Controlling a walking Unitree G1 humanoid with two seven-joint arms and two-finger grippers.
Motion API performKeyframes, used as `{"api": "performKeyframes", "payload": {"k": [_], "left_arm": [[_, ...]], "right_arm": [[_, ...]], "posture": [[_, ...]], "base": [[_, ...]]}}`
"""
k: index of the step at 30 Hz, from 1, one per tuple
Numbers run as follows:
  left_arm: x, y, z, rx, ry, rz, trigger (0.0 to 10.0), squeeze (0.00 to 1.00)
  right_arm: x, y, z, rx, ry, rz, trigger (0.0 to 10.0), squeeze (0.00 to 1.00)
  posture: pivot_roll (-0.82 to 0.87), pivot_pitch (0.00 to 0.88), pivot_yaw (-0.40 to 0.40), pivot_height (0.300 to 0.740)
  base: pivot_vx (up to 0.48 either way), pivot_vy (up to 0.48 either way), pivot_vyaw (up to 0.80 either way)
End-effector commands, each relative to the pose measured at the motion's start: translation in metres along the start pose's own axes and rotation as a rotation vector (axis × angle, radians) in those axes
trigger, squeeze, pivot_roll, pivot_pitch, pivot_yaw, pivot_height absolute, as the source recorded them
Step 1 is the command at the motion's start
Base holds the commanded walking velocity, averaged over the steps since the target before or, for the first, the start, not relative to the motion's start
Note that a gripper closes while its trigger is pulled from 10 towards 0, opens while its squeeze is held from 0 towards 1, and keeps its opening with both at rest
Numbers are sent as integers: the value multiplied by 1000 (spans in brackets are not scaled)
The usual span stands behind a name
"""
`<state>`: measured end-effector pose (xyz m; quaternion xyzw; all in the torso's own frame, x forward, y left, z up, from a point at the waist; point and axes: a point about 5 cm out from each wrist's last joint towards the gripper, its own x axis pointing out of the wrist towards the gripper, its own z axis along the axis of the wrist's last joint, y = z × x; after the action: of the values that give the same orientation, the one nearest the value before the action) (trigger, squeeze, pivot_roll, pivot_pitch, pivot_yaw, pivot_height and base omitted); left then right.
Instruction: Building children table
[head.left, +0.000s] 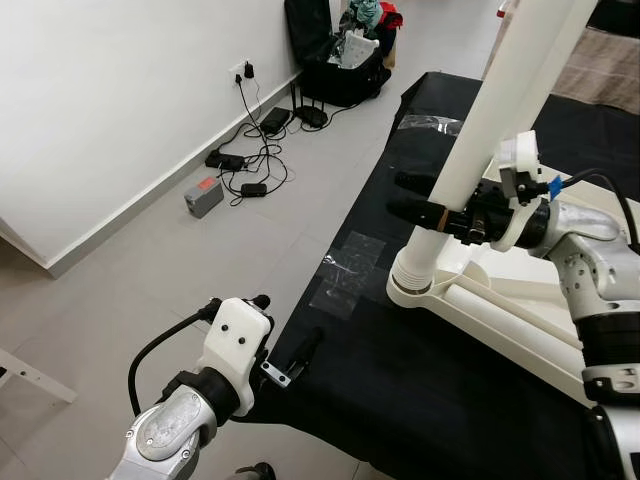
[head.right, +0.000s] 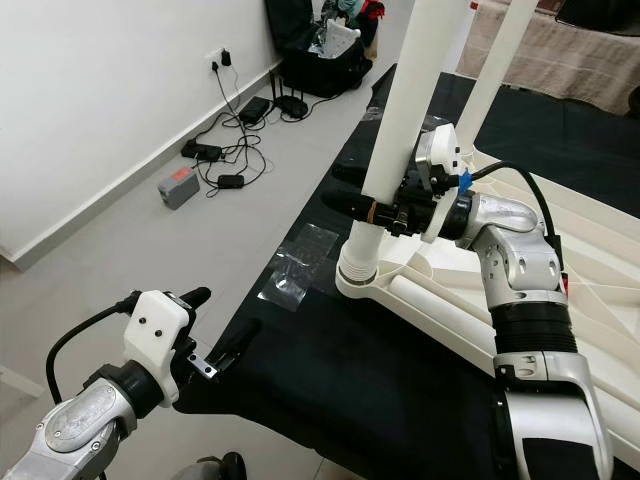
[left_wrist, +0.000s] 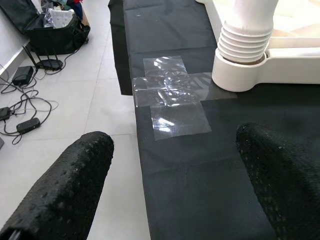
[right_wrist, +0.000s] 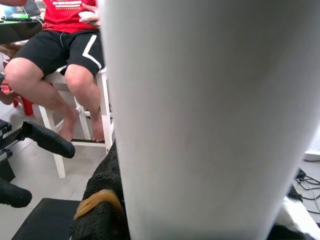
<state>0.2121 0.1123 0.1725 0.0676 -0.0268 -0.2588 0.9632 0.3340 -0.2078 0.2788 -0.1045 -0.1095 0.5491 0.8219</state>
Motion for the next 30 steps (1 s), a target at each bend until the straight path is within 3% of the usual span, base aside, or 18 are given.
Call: {"api": "performKeyframes", "payload": {"k": [1, 6, 17, 30], "left_arm": [[-2, -2, -4, 9, 17, -8, 10000, 0], [-2, -2, -4, 7, 19, -7, 10000, 0], [-2, -2, -3, 13, 15, -4, 10000, 0], [1, 3, 1, 21, 0, 13, 10000, 0]], "right_arm": [[-1, 2, -6, 3, 42, 24, 10000, 0], [-3, 5, -4, 12, 26, 44, 10000, 0], [4, 12, -23, 45, 57, 32, 10000, 0], [13, 2, -45, 88, 137, -144, 10000, 0]], "posture": [[89, 187, -12, 740], [92, 184, -9, 740], [93, 187, -10, 740], [92, 202, -13, 740]], "base": [[0, 0, 0], [0, 0, 0], [0, 0, 0], [0, 0, 0]]}}
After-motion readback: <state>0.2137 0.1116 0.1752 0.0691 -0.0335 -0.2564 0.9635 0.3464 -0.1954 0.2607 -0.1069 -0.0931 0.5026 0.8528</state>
